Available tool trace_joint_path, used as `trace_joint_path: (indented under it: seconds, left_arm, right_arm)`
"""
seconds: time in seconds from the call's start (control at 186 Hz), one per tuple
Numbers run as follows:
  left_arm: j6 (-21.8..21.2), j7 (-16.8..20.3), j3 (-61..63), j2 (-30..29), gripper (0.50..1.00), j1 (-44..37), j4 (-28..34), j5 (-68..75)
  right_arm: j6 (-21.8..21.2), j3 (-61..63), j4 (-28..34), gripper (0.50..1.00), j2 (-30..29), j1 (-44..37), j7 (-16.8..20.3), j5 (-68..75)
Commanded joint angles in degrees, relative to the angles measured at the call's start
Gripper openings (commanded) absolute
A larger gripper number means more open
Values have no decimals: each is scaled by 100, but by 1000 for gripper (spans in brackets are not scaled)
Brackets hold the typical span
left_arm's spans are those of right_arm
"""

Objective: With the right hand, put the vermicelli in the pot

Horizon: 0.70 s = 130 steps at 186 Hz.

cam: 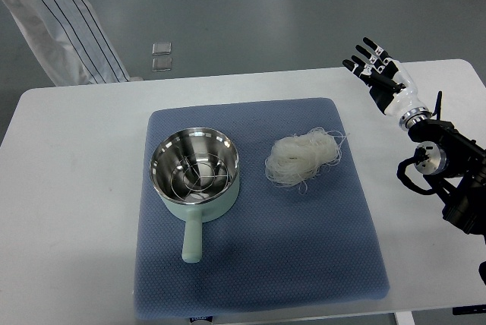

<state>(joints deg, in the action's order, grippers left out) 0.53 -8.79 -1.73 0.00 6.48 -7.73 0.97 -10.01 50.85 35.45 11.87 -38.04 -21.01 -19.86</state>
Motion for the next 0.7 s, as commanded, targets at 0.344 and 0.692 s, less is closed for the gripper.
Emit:
trace_joint_path:
  seconds: [0.344, 0.692]
  left_arm:
    - [-1, 0, -38, 0, 1000, 2, 8, -9]
    - [-1, 0, -82, 0, 1000, 2, 8, -9]
  right_arm:
    - [-18, -40, 6, 919, 0, 16, 0, 0]
    - [-18, -57, 32, 919, 9, -28, 0, -27]
